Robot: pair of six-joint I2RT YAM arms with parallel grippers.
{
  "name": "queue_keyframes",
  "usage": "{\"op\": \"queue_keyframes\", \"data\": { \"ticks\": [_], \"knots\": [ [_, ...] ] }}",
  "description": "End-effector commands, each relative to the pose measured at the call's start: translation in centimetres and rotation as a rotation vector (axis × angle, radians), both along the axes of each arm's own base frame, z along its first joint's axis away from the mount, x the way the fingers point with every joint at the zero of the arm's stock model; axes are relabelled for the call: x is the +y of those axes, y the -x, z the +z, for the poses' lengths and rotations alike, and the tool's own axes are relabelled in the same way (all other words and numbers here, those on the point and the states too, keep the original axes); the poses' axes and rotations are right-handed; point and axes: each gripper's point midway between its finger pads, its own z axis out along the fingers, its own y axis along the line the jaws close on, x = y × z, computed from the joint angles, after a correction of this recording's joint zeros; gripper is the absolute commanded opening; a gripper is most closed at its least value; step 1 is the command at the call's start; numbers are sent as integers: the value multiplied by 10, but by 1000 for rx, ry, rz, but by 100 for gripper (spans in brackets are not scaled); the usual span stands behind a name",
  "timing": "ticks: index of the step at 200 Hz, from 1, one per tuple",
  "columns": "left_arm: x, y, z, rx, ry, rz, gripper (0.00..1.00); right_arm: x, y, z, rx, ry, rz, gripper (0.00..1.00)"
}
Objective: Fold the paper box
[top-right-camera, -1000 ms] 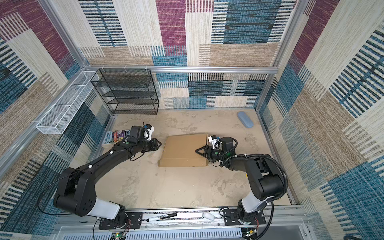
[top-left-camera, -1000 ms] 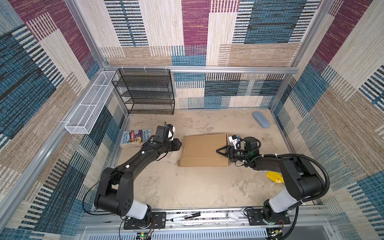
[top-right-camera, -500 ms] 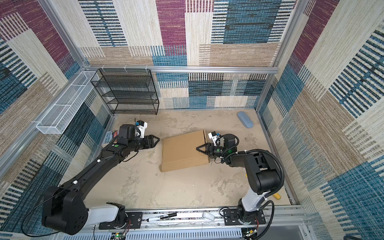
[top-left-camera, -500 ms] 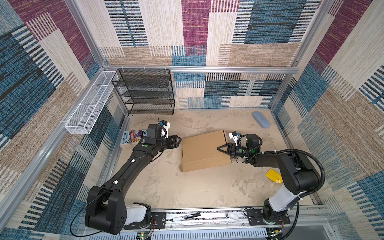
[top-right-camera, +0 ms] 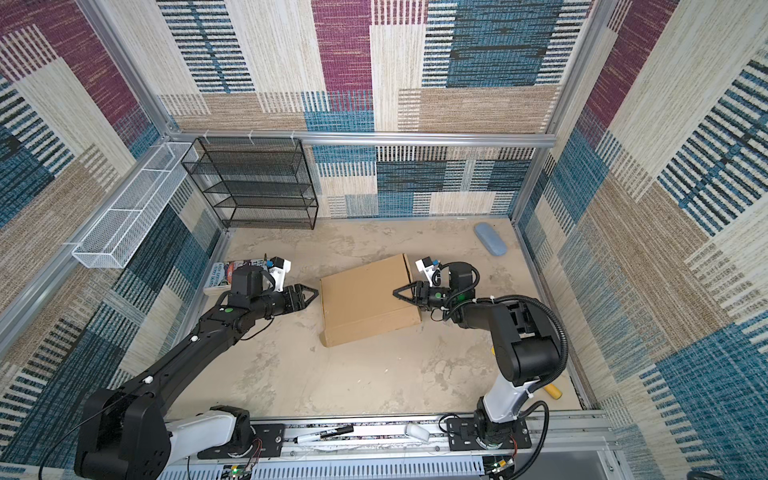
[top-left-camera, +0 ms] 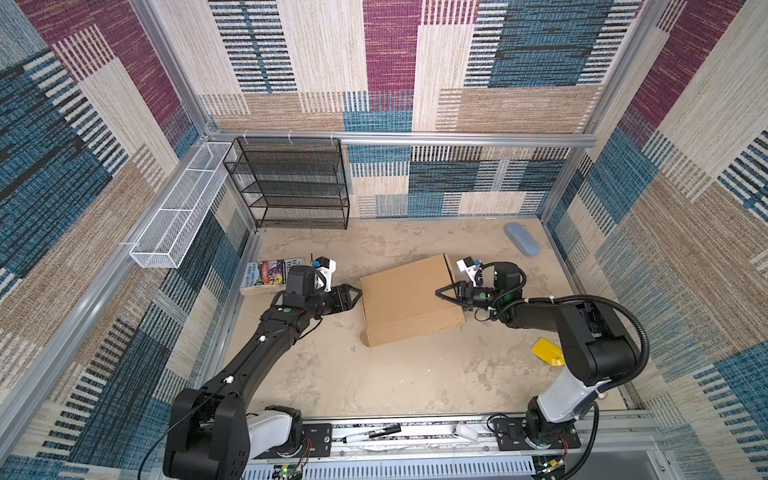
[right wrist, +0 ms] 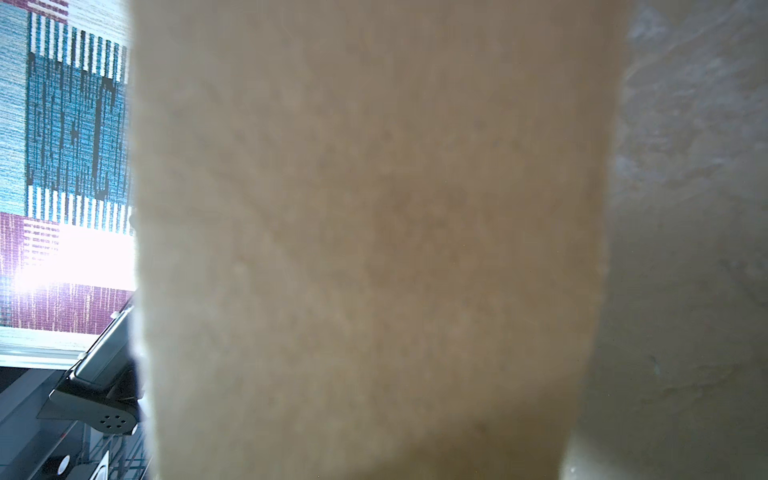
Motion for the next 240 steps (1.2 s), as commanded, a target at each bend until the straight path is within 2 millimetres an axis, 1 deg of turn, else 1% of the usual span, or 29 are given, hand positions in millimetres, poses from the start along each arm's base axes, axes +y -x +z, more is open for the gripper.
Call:
{"op": "queue_keyframes", "data": {
  "ticks": [1,4,10,19,34,51,68,90,115,118,125,172,195,218,240],
  "knots": [
    [-4,-3,7,-38,77,-7,68,2,1,16,-29,-25,25,58],
    [-3,-3,6,-40,81,-2,68,1,1,17,-29,-27,26,58],
    [-6,0,9,-46,118,-29,68,1,1,20,-33,-31,27,58],
    [-7,1,12,-57,158,-39,75,0,1,24,-38,-37,30,58],
    [-7,0,18,-82,225,-50,78,-2,0,34,-52,-50,37,58],
    [-8,0,31,-124,295,-73,90,-6,-1,46,-73,-63,40,58],
    [-11,0,48,-176,343,-103,100,-10,-4,59,-99,-73,40,58],
    [-18,2,70,-235,391,-156,99,-12,-5,76,-131,-88,49,58],
    [-23,2,83,-272,432,-208,99,-12,-4,91,-159,-114,55,58],
    [-24,1,88,-300,438,-219,99,-12,-3,92,-163,-115,55,58],
    [-25,0,91,-310,451,-230,99,-12,-4,96,-173,-119,53,58],
    [-30,-10,91,-321,526,-266,99,-13,2,117,-220,-132,49,58],
    [-34,-13,98,-333,587,-298,99,-14,6,127,-245,-135,48,57],
    [-39,-17,99,-316,640,-331,99,-14,7,131,-259,-132,38,57],
    [-49,-16,100,-314,662,-368,99,-15,7,134,-265,-134,37,56]
  ]
}}
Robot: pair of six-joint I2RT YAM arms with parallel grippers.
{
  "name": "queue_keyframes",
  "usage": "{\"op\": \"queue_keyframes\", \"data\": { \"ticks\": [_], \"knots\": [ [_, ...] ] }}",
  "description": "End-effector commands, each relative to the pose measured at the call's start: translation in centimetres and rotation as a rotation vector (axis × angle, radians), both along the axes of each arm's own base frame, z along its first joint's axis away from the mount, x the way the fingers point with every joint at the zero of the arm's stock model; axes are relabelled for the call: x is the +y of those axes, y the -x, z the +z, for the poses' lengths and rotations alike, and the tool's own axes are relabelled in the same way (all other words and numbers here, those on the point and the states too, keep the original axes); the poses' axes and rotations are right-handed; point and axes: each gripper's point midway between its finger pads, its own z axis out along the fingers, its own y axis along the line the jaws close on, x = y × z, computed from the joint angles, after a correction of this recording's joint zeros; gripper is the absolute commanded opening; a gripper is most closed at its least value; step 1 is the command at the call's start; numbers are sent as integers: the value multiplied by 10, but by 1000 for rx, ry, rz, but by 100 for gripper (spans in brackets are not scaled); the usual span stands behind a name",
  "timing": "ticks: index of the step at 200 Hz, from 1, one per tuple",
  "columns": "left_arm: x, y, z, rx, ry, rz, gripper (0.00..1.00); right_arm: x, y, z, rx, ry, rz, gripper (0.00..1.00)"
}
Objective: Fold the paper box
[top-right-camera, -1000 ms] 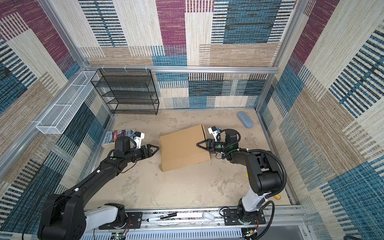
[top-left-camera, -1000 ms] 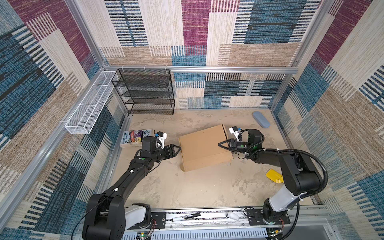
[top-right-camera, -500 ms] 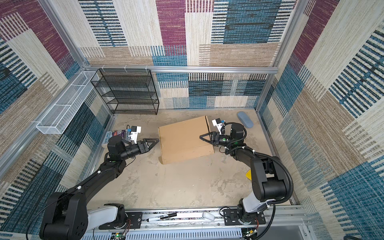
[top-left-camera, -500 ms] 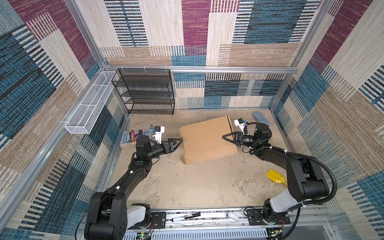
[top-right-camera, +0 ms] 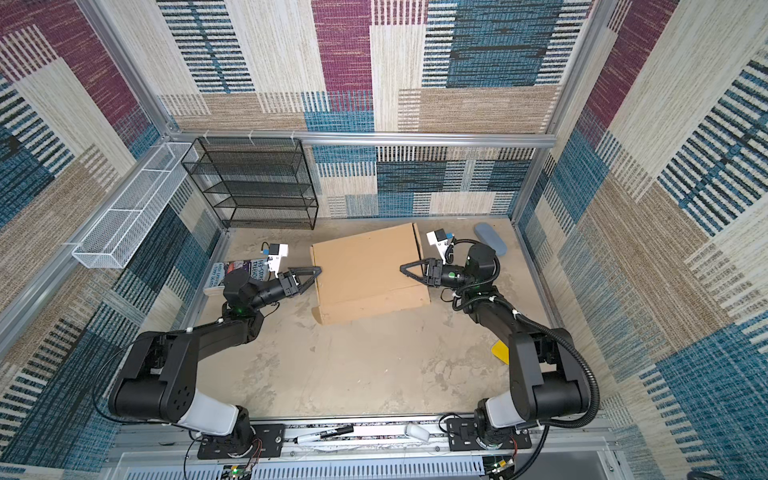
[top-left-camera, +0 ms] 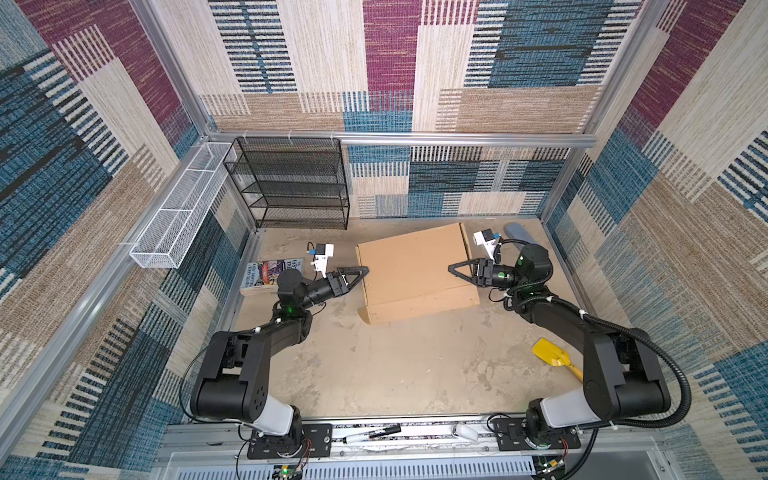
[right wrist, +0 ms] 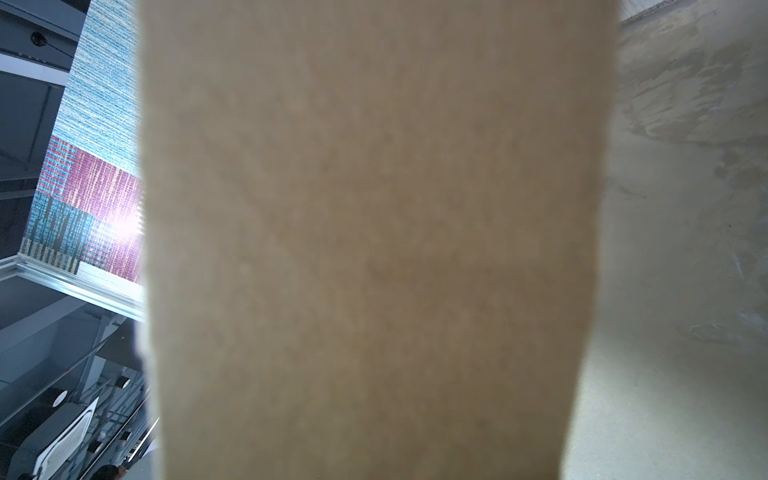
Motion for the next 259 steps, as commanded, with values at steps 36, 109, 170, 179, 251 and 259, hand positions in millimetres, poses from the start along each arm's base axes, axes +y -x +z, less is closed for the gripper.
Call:
{"op": "queue_keyframes", "data": {
  "ticks": [36,109,170,179,251,259],
  "knots": [
    [-25,15,32,-110,65,-114,99,1,2,20,-64,-12,15,55],
    [-48,20,48,-145,89,-186,96,3,0,23,-66,-15,12,55],
    [-55,23,52,-156,93,-210,87,4,-5,23,-61,-26,8,55],
    [-56,24,52,-158,93,-213,85,4,-6,23,-59,-26,8,55],
    [-58,23,51,-151,94,-216,61,7,-7,19,-46,-23,13,55],
    [-58,22,51,-148,95,-215,61,7,-8,18,-43,-22,11,55]
  ]
}}
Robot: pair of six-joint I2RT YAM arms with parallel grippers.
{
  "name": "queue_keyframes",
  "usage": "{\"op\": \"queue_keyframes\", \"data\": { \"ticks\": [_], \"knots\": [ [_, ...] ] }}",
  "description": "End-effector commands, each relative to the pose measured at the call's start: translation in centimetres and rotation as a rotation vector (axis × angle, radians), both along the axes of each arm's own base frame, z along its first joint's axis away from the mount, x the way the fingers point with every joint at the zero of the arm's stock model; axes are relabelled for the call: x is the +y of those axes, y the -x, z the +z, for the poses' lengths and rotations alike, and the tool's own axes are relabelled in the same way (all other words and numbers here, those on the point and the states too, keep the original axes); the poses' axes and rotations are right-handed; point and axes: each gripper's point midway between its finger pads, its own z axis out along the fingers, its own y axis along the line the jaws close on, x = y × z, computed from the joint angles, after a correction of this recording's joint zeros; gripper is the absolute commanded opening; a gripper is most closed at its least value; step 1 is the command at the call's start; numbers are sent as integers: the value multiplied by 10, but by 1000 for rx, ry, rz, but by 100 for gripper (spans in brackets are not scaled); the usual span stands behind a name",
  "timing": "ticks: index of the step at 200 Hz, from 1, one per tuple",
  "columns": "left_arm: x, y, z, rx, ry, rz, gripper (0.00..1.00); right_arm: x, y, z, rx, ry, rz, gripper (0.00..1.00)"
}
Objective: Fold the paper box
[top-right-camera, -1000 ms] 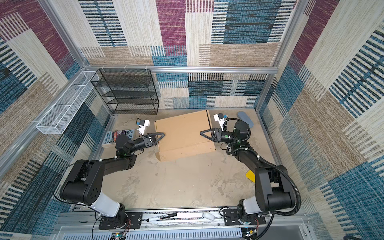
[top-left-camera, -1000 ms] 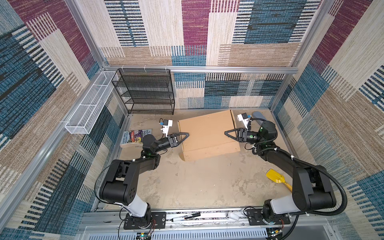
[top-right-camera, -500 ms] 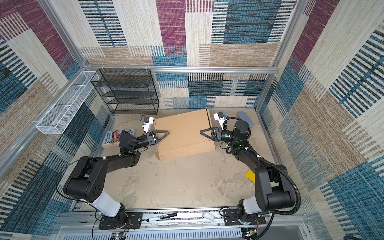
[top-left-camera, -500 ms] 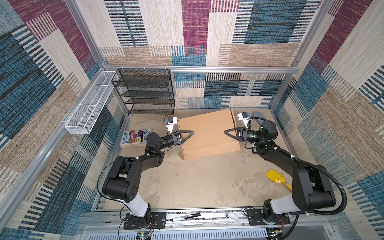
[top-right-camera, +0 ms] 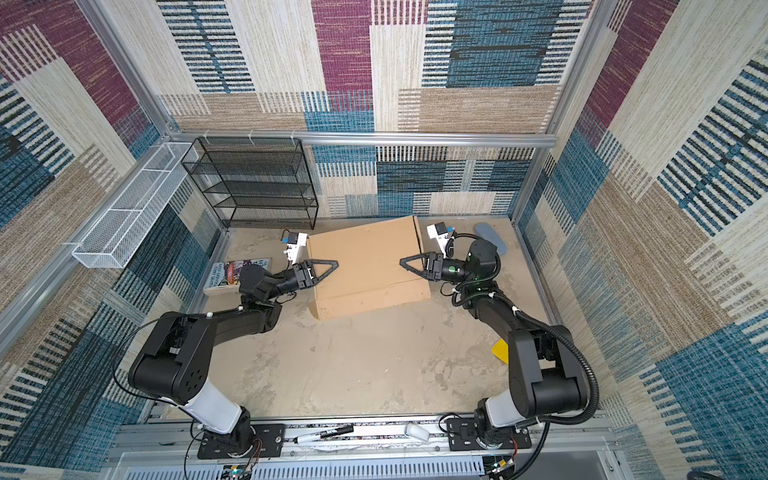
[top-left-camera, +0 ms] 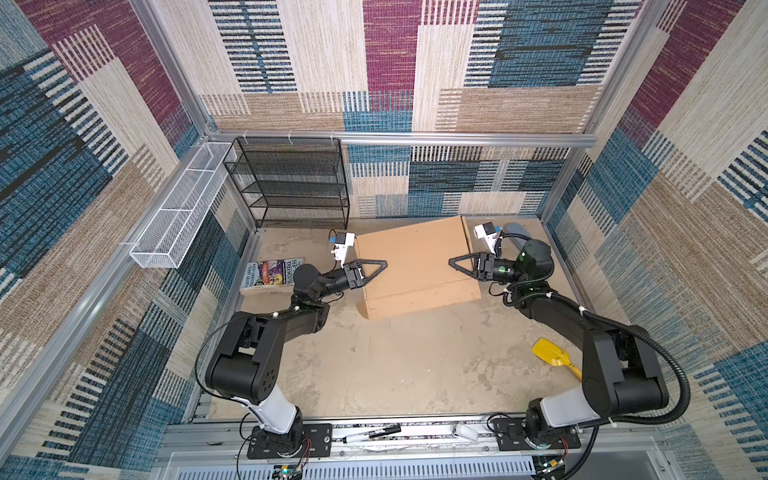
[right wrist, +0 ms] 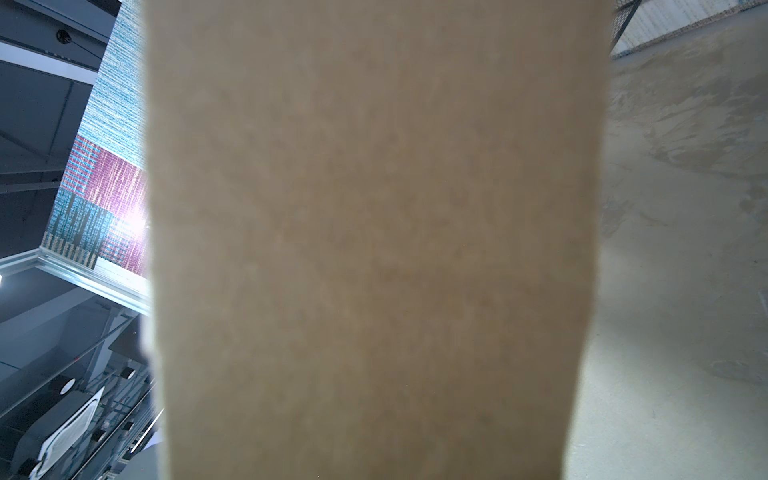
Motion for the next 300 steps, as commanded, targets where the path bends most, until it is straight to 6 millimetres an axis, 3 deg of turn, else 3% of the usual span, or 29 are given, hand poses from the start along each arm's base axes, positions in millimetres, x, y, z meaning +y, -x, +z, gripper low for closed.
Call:
{"op": "queue_keyframes", "data": {
  "ticks": [1,59,125,164,197,259,300],
  "knots": [
    [-4,10,10,-68,4,-43,61,3,-1,2,-12,-1,1,55],
    [-4,9,14,-69,9,-44,47,3,-3,-4,6,3,-2,56],
    [-2,4,17,-61,17,-32,37,3,0,-1,-22,19,-9,82],
    [9,-1,21,-46,24,-8,33,-2,-1,-3,-37,39,-32,88],
    [20,-4,26,-28,32,8,29,-18,-3,-7,-36,45,-78,94],
    [49,-32,28,195,90,26,19,-42,-14,35,-216,98,-201,95],
    [70,-57,25,397,167,76,17,-63,-39,70,-439,309,-416,94]
  ]
}}
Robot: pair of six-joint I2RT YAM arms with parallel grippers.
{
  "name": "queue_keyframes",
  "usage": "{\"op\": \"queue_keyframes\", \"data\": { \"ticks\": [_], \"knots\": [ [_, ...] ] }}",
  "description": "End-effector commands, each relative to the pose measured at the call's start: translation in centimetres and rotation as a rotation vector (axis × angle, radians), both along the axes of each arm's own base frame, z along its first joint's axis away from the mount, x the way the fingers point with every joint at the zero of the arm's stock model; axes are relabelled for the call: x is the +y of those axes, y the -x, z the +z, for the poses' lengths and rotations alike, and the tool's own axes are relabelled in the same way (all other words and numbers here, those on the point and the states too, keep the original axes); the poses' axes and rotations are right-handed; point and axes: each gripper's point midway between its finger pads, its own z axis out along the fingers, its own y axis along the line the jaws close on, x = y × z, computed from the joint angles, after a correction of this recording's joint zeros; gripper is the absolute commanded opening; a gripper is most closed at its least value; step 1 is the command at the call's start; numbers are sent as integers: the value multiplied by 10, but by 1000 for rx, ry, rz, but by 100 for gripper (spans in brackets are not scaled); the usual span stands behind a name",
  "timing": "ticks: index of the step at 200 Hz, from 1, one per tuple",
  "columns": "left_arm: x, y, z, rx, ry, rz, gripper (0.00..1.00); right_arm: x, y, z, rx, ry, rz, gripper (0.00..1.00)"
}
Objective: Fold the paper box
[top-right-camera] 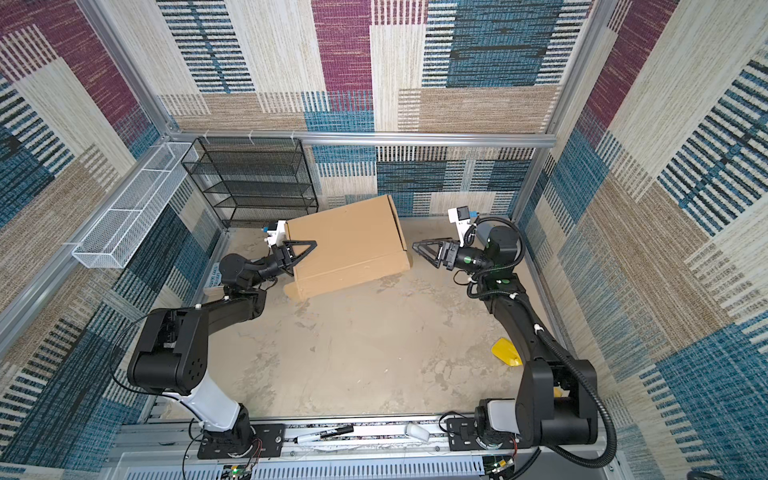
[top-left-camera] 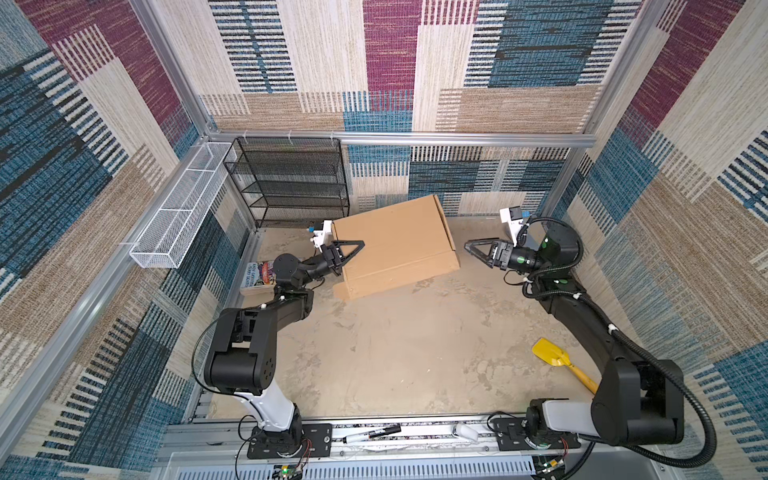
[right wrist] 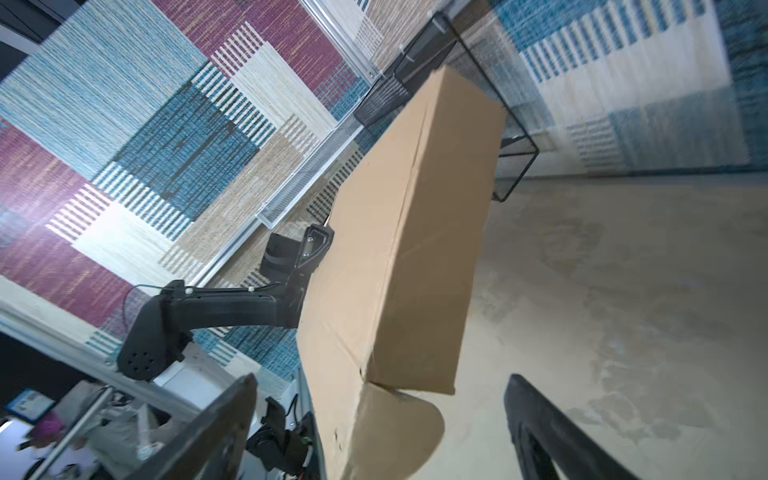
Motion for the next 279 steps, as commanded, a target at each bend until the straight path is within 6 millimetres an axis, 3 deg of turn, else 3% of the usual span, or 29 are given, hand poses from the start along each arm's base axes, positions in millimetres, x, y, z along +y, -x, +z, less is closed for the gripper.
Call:
{"op": "queue_keyframes", "data": {
  "ticks": [1,30,53,100,134,170,192,211,230,257,279],
  "knots": [
    [7,-7,3,134,62,0,18,-16,-16,3,-117,163,-161,94],
    [9,-12,-23,348,24,43,17,-37,-19,17,-293,321,-323,94],
    [11,-5,-45,540,-65,80,17,-42,-15,18,-409,375,-367,94],
    [21,25,-43,816,-300,133,16,-47,-26,-2,-537,473,-401,94],
    [26,53,-48,1022,-442,65,15,-32,-19,-16,-587,492,-304,93],
    [31,73,-42,1153,-563,-26,15,-2,-2,-49,-634,592,-265,93],
    [35,72,-33,1192,-599,-72,15,15,5,-53,-634,631,-297,93],
    [41,68,-22,1205,-652,-117,14,18,17,-53,-612,618,-315,93],
    [35,55,-10,1194,-599,-143,14,16,36,-56,-589,611,-322,93],
    [35,44,-9,1189,-547,-163,12,14,55,-59,-596,632,-318,93],
    [39,41,-14,1201,-524,-173,10,22,64,-74,-570,702,-253,93]
  ]
}}
